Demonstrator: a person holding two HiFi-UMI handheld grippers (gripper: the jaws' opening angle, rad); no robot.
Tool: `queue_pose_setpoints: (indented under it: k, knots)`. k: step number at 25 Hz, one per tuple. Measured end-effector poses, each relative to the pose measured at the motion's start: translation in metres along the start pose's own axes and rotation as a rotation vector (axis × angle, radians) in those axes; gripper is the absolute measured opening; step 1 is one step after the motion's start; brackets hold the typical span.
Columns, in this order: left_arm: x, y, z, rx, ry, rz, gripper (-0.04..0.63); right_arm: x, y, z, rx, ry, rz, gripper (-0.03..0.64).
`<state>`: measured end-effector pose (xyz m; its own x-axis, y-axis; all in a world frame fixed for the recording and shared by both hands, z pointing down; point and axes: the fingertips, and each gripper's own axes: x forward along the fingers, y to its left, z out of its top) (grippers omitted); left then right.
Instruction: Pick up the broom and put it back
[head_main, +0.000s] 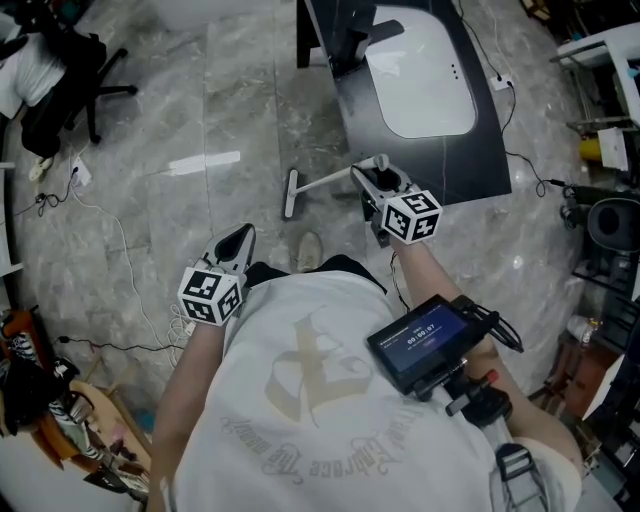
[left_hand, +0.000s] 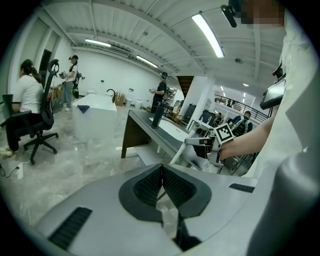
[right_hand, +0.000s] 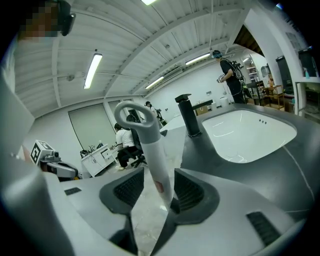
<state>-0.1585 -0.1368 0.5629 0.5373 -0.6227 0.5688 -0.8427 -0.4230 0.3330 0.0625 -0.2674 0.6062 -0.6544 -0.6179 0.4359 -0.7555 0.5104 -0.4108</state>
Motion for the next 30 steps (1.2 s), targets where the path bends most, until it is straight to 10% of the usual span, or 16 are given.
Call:
queue_pose_setpoints:
  k: [30]
  knots:
    - [-0.042,0.004,-0.008,-0.062,-0.057,0.099,0.012,0.026,0.038,-0.007,-0.065,0.057,-0.005,0.121]
